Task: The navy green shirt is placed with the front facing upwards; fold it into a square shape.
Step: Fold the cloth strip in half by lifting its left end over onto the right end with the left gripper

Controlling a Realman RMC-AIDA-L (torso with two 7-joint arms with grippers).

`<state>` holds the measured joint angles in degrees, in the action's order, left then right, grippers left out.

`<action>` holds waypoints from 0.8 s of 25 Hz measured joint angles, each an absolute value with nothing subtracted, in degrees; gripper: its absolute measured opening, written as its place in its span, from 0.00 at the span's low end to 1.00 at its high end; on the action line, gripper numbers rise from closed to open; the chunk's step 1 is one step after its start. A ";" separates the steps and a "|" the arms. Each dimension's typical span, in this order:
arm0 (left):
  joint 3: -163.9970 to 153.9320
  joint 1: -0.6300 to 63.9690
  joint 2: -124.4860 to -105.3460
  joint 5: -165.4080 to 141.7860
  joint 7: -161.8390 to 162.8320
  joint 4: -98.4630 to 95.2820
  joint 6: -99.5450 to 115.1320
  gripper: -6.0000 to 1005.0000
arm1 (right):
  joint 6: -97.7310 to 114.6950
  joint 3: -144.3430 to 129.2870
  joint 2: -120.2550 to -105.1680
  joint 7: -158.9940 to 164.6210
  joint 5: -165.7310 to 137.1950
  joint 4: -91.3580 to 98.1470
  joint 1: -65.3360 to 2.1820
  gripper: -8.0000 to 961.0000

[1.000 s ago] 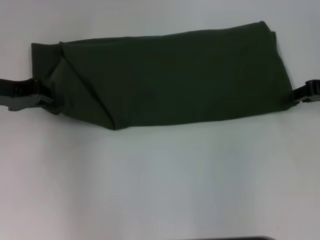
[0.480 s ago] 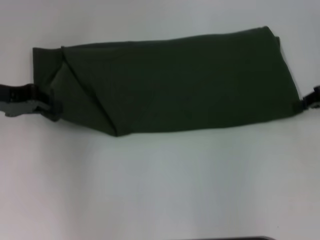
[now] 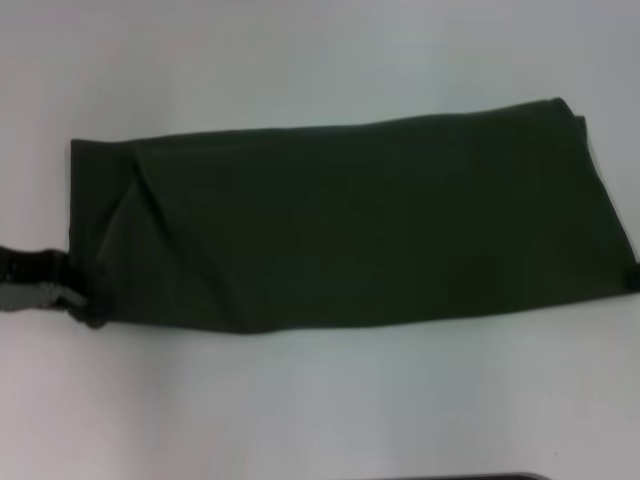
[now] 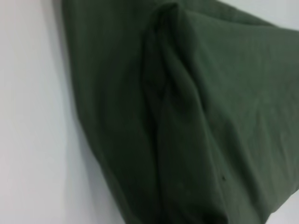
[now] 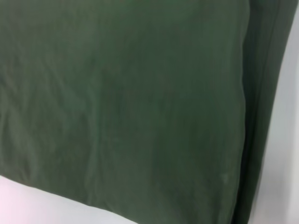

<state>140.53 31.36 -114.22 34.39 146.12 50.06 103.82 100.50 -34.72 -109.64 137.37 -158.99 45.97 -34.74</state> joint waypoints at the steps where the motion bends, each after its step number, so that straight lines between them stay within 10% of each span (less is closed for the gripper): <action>1: 140.54 31.13 -114.34 33.74 146.10 50.15 104.28 0.03 | 100.82 -34.72 -109.73 137.37 -159.44 46.13 -34.65 0.02; 20: 139.92 27.98 -115.29 29.24 144.69 50.91 107.62 0.03 | 101.99 -34.89 -110.11 136.73 -162.85 45.68 -34.19 0.02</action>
